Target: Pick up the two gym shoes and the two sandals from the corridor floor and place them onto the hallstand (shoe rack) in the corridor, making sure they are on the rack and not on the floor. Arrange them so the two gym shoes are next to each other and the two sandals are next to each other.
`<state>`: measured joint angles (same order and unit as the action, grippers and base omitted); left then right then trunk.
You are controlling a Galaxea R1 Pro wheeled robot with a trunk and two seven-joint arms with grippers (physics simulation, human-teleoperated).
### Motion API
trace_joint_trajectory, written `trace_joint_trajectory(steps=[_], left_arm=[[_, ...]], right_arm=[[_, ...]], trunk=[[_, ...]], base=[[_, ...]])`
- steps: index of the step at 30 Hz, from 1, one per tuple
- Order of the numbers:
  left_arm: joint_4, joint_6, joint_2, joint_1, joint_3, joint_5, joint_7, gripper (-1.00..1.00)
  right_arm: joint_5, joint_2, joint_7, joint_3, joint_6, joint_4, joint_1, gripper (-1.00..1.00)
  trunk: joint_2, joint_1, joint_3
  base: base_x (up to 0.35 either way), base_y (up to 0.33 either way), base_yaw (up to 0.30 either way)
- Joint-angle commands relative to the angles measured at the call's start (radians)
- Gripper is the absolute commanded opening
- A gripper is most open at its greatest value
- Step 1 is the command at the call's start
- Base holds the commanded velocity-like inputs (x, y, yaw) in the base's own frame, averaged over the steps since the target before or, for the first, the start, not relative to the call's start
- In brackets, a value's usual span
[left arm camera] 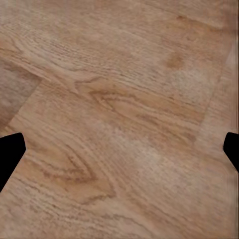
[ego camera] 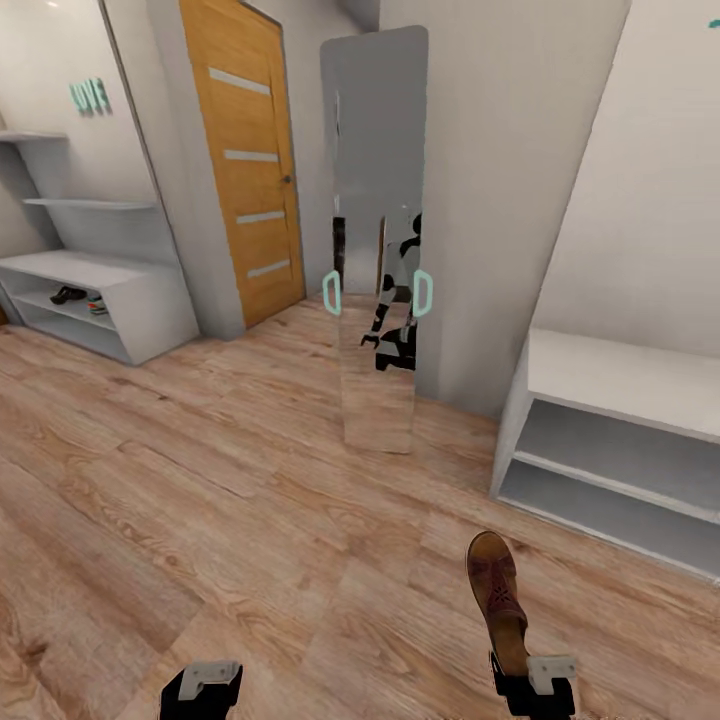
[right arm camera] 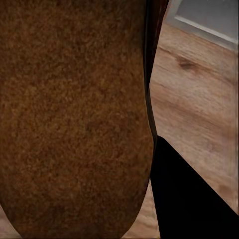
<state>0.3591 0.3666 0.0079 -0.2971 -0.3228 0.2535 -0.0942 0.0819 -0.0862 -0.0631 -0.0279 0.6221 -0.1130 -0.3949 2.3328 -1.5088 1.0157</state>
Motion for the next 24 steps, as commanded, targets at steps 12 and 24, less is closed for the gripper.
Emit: trace_joint_trajectory(steps=[12, 24], left_arm=[[0.000, 0.003, 0.000, 0.000, -0.008, 0.007, -0.007, 1.00], [0.000, 0.003, -0.001, 0.000, -0.009, 0.007, -0.007, 1.00]], right_arm=[[0.006, 0.000, -0.004, -0.003, 0.002, 0.001, -0.001, -1.00], [0.006, 0.000, -0.004, -0.003, 0.002, 0.001, -0.001, -1.00]], trunk=[[0.000, 0.000, 0.001], [0.000, 0.000, 0.001]], base=[[0.004, 0.000, -0.283], [0.000, 0.000, -0.283]])
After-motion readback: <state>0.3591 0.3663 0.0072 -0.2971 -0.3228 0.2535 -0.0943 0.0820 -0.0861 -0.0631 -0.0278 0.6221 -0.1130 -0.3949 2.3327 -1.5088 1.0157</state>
